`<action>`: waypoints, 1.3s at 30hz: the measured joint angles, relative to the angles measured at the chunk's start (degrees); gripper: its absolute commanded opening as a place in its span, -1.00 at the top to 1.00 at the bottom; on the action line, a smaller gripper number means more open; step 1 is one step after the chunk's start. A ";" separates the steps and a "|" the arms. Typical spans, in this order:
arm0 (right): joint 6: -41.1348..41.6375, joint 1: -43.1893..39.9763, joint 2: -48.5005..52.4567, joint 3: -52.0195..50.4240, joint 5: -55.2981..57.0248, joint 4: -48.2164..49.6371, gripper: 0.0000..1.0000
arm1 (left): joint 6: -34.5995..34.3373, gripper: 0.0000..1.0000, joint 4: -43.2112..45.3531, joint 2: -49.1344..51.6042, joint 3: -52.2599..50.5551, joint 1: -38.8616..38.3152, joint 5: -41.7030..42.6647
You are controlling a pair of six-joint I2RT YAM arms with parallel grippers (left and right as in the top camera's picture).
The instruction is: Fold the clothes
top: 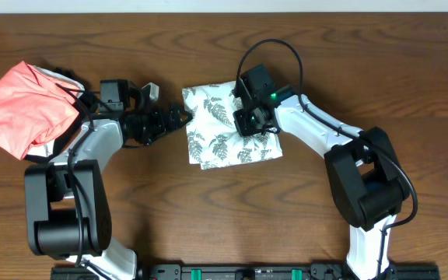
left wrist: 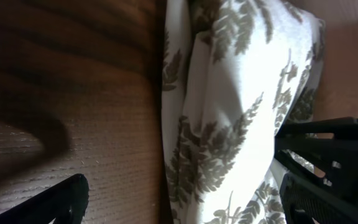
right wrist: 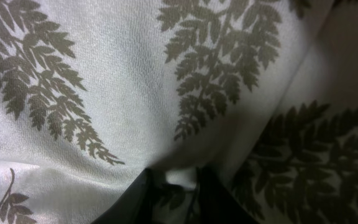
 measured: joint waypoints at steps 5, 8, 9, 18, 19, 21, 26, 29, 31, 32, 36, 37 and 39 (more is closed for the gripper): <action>0.00 0.00 0.00 0.00 0.00 -0.02 0.50 | 0.00 -0.96 0.66 1.44 0.00 0.00 0.26; 0.00 0.00 0.00 0.00 0.00 -0.17 0.50 | 0.00 -0.96 1.20 2.47 0.00 -0.33 0.26; 0.00 0.00 0.00 0.00 0.00 -0.22 0.50 | 0.00 -0.96 1.38 2.78 0.00 -0.57 0.24; 0.00 -0.13 0.00 0.07 -0.17 -0.55 0.53 | -0.26 -0.96 5.01 4.94 0.02 -5.66 1.99; 0.00 -0.13 0.00 0.09 -0.20 -0.57 0.53 | -0.52 -0.96 5.53 5.22 0.07 -6.32 2.40; 0.00 -0.15 0.00 0.09 -0.17 -0.59 0.53 | -1.16 -0.96 6.29 5.77 0.35 -7.50 3.02; 0.00 -0.15 0.00 0.11 -0.20 -0.63 0.53 | -3.72 -0.96 9.01 7.93 1.64 -10.88 4.76; 0.00 -0.15 0.00 0.11 -0.26 -0.72 0.53 | -5.49 -0.96 11.17 9.20 2.36 -13.03 5.62; 0.00 -0.17 0.00 0.11 -0.28 -0.81 0.53 | -6.34 -0.96 12.44 9.84 2.69 -14.16 6.03; 0.00 -0.17 0.00 0.11 -0.31 -0.81 0.53 | -6.54 -0.98 12.98 10.01 2.75 -14.64 6.10; 0.00 -0.22 0.00 0.11 -0.31 -0.92 0.53 | -7.21 -0.81 13.88 10.19 2.80 -15.43 6.05; 0.00 -0.22 0.00 0.11 -0.33 -0.90 0.53 | -7.54 -0.68 13.99 10.43 2.80 -15.47 5.77; 0.00 -0.22 0.00 0.11 -0.33 -0.92 0.53 | -7.87 -0.49 14.32 10.80 2.78 -15.52 5.66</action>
